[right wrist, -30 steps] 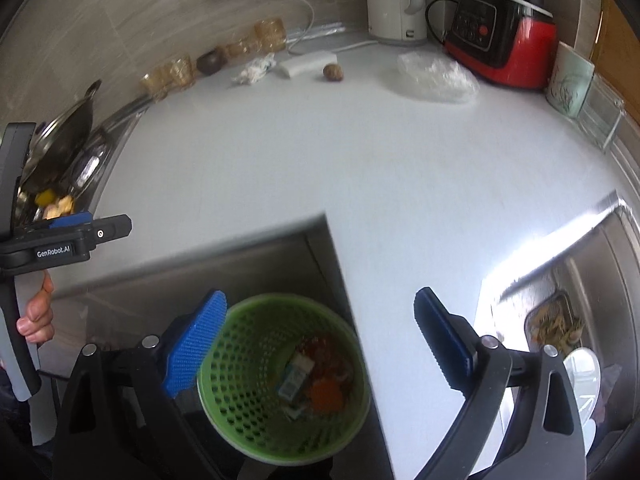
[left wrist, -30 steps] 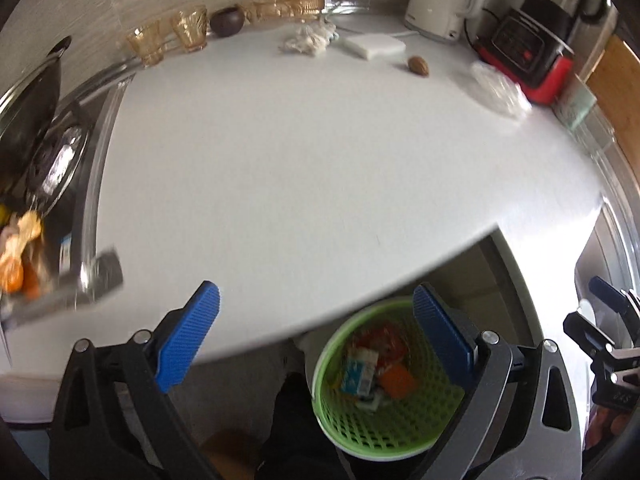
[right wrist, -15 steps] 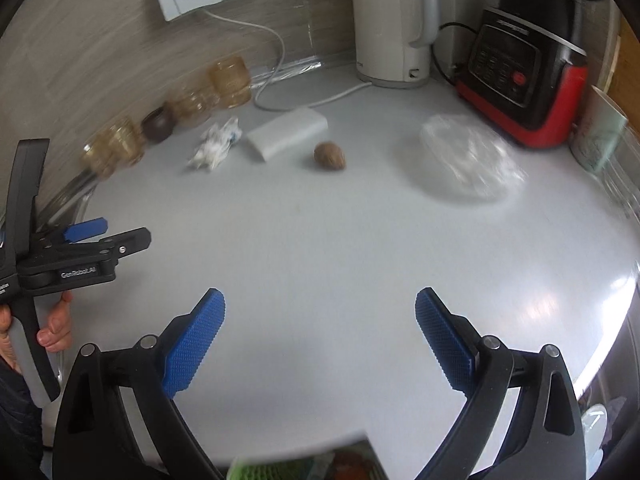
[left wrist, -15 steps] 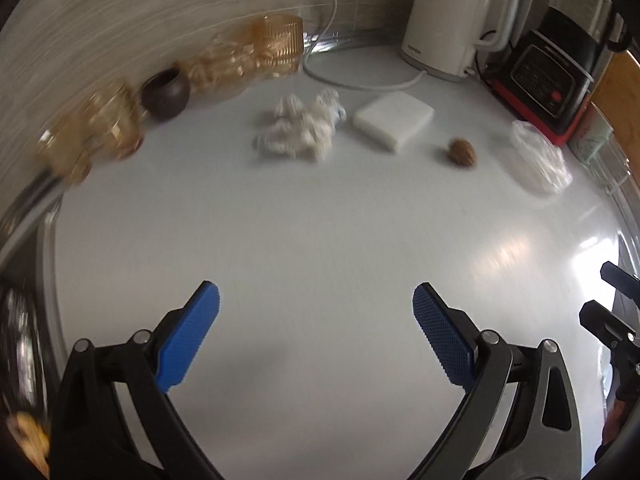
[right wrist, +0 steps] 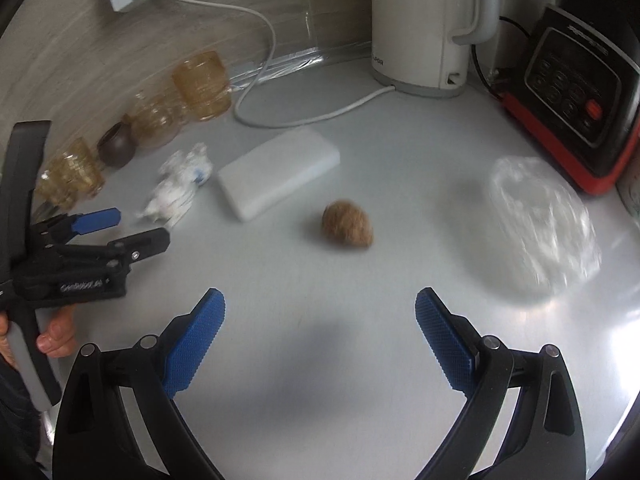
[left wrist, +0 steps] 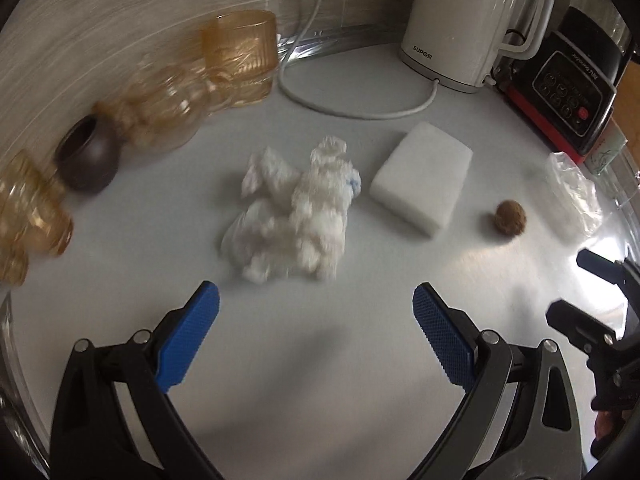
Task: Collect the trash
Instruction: 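Grasp the white tissues with the left tool while the right tool grasps the walnut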
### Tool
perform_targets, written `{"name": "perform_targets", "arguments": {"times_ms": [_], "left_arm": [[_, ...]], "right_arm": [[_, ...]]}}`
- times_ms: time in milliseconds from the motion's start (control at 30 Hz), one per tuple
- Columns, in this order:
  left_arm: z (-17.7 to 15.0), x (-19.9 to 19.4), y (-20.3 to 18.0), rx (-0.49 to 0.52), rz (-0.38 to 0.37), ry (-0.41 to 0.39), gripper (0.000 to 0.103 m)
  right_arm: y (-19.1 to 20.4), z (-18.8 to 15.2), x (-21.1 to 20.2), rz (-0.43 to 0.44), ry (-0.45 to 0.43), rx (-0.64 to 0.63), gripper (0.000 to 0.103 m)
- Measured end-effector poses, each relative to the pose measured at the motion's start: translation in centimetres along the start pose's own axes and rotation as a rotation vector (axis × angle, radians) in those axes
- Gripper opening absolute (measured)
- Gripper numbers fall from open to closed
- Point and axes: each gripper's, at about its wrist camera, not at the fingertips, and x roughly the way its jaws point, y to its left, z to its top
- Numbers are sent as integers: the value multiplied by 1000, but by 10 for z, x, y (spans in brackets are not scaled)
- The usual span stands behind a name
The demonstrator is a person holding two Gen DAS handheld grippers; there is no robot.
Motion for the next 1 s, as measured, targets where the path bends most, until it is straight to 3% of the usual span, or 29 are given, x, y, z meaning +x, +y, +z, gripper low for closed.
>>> {"name": "perform_targets", "arguments": {"times_ms": [167, 333, 400, 433, 533, 600, 700, 1000], "left_arm": [[19, 20, 1, 25, -4, 0, 93], [26, 35, 2, 47, -9, 1, 92], [28, 41, 2, 51, -10, 7, 78], [28, 43, 3, 51, -8, 8, 77], [29, 40, 2, 65, 23, -13, 59], [31, 39, 3, 60, 25, -14, 38], [33, 38, 10, 33, 21, -10, 27], [28, 10, 21, -16, 26, -50, 25]], "right_arm": [[-6, 22, 33, -12, -7, -44, 95], [-9, 29, 54, -18, 7, -76, 83], [-9, 31, 58, -21, 8, -77, 76], [-10, 31, 59, -27, 3, -77, 74], [-9, 31, 57, -54, 0, -88, 56], [-9, 31, 55, -58, 0, -88, 35], [-13, 30, 53, -50, -3, -59, 35], [-14, 26, 40, -27, -6, -20, 35]]}}
